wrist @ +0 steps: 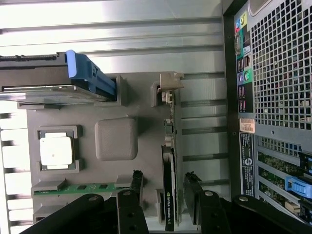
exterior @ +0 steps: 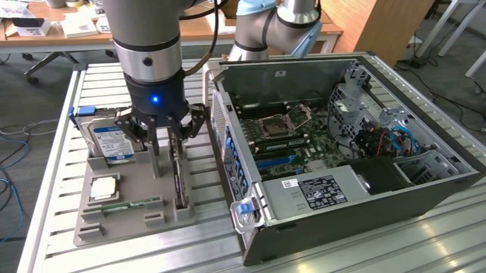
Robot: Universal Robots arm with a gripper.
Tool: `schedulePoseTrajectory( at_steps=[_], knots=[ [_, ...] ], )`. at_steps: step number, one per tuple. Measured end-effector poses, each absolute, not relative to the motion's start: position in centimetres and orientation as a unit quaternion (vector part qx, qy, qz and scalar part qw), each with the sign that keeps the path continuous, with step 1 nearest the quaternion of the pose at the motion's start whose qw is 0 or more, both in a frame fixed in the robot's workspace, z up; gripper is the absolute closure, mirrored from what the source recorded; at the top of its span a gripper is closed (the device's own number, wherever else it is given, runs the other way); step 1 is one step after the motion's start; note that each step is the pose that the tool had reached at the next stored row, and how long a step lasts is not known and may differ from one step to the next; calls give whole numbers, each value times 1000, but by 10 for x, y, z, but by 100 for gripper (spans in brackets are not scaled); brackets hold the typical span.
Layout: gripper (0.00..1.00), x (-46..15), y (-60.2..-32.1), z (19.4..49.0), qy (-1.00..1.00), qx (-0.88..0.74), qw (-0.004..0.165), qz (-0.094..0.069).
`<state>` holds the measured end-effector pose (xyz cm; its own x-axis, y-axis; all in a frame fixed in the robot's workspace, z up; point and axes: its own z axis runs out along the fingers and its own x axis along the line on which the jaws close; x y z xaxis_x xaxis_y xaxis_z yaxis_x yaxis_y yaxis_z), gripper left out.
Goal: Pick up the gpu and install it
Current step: 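Pick up the gpu and move the gpu toward the slot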
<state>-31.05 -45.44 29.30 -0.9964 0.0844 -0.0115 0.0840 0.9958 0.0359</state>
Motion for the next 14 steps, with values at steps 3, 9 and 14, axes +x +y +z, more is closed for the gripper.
schedulePoseTrajectory(
  at_steps=[3, 9, 14],
  knots=[
    [53, -310, -456, 293, 999, 42, 6, 18],
    [53, -307, -459, 293, 999, 42, 6, 18],
    [53, -307, -460, 289, 999, 42, 6, 17]
  ],
)
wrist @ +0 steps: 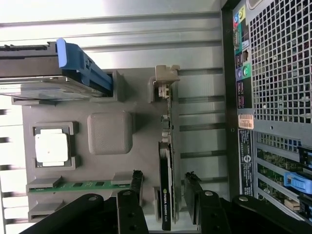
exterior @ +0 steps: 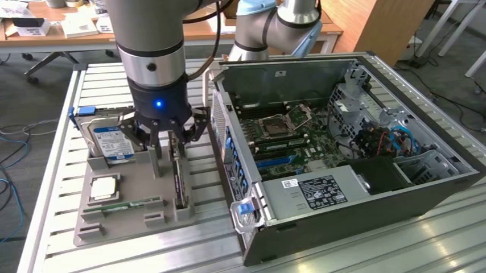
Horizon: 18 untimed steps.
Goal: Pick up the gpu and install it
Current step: 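Pick up the gpu and move the gpu toward the slot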
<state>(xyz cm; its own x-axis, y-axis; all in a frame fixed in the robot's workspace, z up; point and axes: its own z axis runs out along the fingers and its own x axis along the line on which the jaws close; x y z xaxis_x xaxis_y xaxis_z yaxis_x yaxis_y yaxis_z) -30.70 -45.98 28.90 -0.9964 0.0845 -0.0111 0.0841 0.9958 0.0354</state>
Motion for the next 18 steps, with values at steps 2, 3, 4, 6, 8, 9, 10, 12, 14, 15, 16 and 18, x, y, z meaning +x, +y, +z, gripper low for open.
schedulePoseTrajectory(
  at_steps=[2, 3, 4, 6, 8, 9, 10, 12, 14, 15, 16, 18],
  knots=[
    [53, -307, -460, 289, 999, 42, 6, 17],
    [53, -307, -460, 289, 999, 42, 6, 17],
    [53, -307, -460, 289, 999, 42, 6, 17],
    [53, -307, -460, 288, 999, 42, 6, 17],
    [53, -306, -460, 288, 999, 42, 6, 18],
    [53, -304, -460, 288, 999, 42, 6, 17],
    [53, -303, -460, 288, 999, 42, 6, 17],
    [53, -302, -460, 288, 999, 42, 6, 17],
    [53, -302, -460, 286, 999, 42, 6, 17],
    [53, -302, -460, 284, 999, 42, 5, 17],
    [53, -302, -460, 283, 999, 42, 6, 17],
    [53, -302, -460, 280, 999, 42, 5, 17]
  ],
)
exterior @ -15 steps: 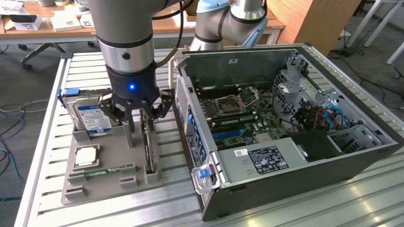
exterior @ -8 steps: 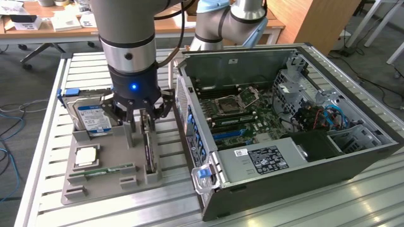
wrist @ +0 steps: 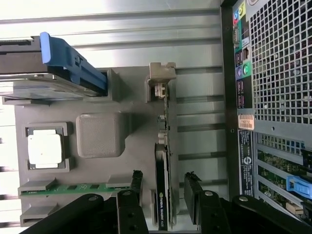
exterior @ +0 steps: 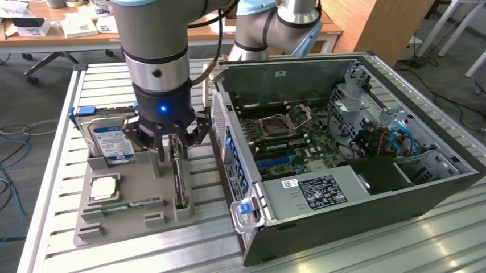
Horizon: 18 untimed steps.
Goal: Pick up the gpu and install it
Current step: 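Pick up the gpu and move the gpu toward the slot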
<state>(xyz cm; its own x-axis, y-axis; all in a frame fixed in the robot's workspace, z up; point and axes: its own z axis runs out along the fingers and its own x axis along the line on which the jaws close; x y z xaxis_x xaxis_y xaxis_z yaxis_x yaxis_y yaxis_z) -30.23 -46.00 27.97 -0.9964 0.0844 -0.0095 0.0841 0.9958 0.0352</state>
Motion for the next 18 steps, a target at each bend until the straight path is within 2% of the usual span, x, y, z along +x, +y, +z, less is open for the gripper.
schedulePoseTrajectory(
  at_steps=[18],
  knots=[
    [53, -302, -460, 257, 999, 42, 6, 17]
  ],
)
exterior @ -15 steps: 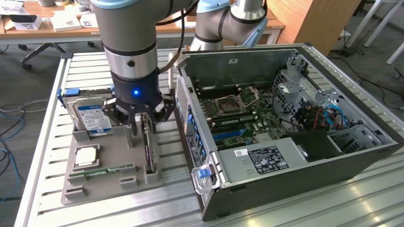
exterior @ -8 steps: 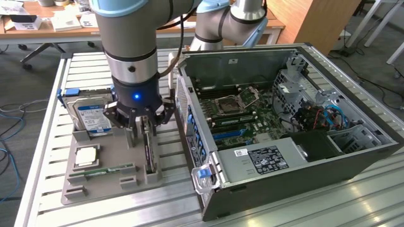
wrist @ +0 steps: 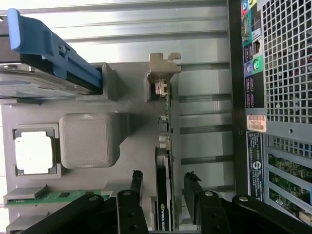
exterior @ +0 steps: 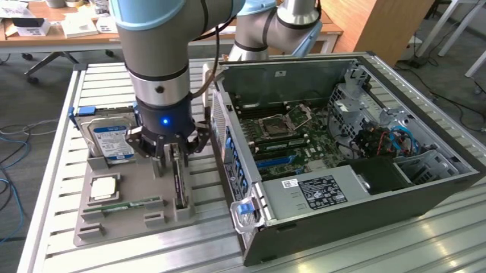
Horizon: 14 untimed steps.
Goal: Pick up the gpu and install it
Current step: 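Pick up the gpu and move the gpu toward the slot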
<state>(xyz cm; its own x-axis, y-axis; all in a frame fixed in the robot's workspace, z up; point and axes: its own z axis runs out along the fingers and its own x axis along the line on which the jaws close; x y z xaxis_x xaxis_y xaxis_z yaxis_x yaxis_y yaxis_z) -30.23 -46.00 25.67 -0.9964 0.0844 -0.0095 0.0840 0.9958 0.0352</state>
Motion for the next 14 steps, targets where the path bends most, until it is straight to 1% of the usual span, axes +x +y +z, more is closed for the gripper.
schedulePoseTrajectory(
  at_steps=[9, 14],
  knots=[
    [53, -302, -460, 244, 999, 42, 6, 17],
    [53, -302, -460, 243, 999, 42, 6, 17]
  ],
)
